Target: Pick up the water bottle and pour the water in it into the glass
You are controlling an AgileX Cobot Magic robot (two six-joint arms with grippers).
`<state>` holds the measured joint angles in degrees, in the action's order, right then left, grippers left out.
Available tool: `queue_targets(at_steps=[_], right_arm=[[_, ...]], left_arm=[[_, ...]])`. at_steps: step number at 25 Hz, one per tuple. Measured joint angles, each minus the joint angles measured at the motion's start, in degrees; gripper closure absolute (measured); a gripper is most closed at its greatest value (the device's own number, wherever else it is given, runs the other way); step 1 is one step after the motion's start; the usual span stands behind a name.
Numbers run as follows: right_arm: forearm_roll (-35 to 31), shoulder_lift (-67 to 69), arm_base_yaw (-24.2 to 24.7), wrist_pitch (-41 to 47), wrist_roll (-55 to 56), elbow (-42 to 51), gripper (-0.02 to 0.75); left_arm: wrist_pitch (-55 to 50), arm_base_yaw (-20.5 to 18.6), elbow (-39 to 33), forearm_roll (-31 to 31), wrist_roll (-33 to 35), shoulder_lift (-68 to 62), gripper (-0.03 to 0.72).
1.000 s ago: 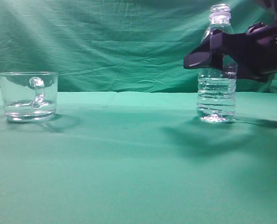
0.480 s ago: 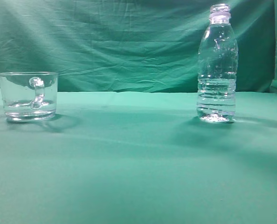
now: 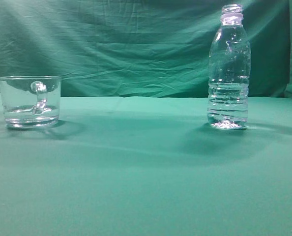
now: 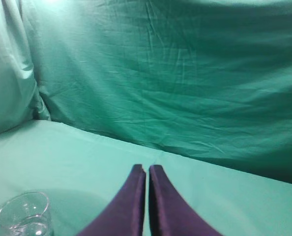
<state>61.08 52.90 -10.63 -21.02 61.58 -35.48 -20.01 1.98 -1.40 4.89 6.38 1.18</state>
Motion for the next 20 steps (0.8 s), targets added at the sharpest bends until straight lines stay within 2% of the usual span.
queue_targets(at_steps=[4, 10, 14, 17, 20], right_arm=[[11.20, -6.93, 0.00, -1.68, 12.58, 0.04, 0.738], [17.87, -14.36, 0.00, -7.69, 16.30, 0.04, 0.738], [17.81, -19.70, 0.00, -4.64, 19.59, 0.04, 0.738], [16.54, -25.06, 0.00, 3.34, 24.32, 0.04, 0.738], [7.33, -28.05, 0.00, 16.33, 21.87, 0.04, 0.738]], left_arm=[[0.00, 0.00, 0.00, 0.00, 0.00, 0.00, 0.688], [0.00, 0.00, 0.00, 0.00, 0.00, 0.00, 0.688], [0.00, 0.00, 0.00, 0.00, 0.00, 0.00, 0.688], [0.00, 0.00, 0.00, 0.00, 0.00, 0.00, 0.688], [0.00, 0.00, 0.00, 0.00, 0.00, 0.00, 0.688]])
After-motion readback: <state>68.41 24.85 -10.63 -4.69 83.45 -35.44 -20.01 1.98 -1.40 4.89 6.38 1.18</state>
